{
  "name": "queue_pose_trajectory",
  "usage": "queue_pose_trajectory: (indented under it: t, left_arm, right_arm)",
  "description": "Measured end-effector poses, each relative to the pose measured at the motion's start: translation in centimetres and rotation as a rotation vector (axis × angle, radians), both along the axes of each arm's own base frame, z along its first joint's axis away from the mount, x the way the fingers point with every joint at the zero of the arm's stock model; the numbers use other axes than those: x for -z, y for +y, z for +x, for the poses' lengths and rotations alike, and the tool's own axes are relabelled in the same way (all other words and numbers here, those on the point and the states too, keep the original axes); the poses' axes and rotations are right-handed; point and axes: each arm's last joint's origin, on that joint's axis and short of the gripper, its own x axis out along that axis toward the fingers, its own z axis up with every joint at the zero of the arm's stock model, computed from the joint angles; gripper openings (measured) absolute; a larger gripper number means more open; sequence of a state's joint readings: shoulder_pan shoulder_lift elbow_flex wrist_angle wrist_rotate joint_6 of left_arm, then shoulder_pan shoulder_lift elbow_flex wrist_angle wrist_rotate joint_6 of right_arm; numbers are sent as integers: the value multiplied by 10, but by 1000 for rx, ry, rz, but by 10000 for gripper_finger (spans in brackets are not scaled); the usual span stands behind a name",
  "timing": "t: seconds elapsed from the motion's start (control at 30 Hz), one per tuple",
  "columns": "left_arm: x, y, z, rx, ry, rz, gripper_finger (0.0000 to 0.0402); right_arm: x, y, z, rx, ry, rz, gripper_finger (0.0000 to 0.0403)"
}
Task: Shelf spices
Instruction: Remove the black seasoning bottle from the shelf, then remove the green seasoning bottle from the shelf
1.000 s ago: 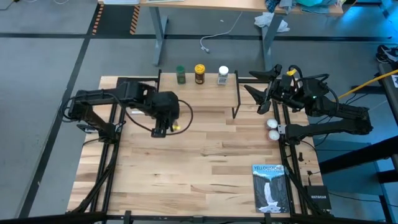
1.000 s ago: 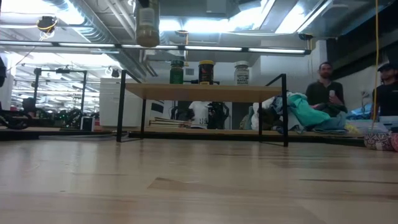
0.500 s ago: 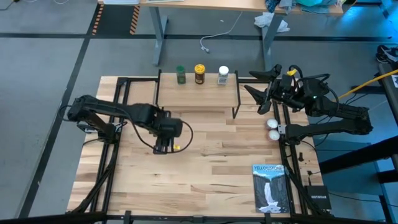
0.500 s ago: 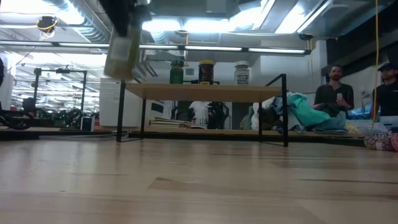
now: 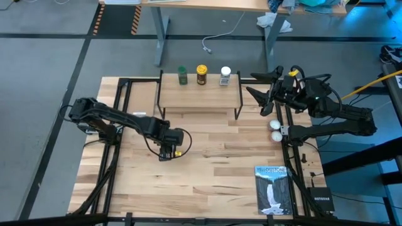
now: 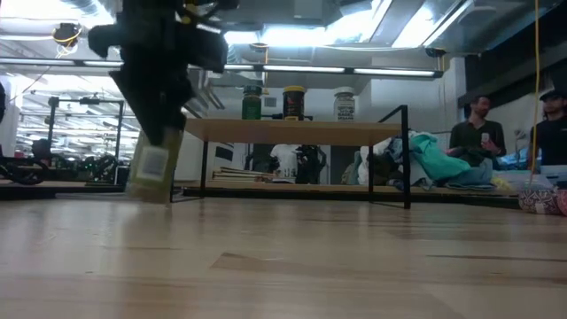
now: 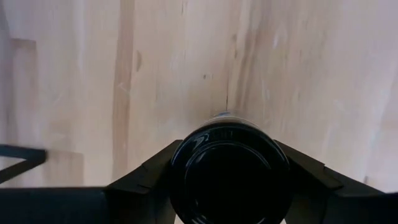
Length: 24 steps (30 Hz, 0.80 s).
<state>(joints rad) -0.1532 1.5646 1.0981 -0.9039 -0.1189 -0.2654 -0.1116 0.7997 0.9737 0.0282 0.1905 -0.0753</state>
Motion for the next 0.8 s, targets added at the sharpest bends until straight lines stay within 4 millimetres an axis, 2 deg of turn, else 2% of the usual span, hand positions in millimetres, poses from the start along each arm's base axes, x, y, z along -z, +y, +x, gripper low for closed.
queue_pose_trajectory:
  t: [0.17, 0.5, 0.8]
  left_arm:
    - [8, 1, -2, -24, -19, 23, 197]
    - [10, 3, -1, -49, -64, 89, 200]
    - [7, 4, -2, -66, -88, 114, 262]
  right_arm:
    - [1, 0, 3, 0, 8, 1, 277]
    - [4, -1, 10, 0, 25, 3, 277]
    - [4, -1, 11, 0, 24, 3, 277]
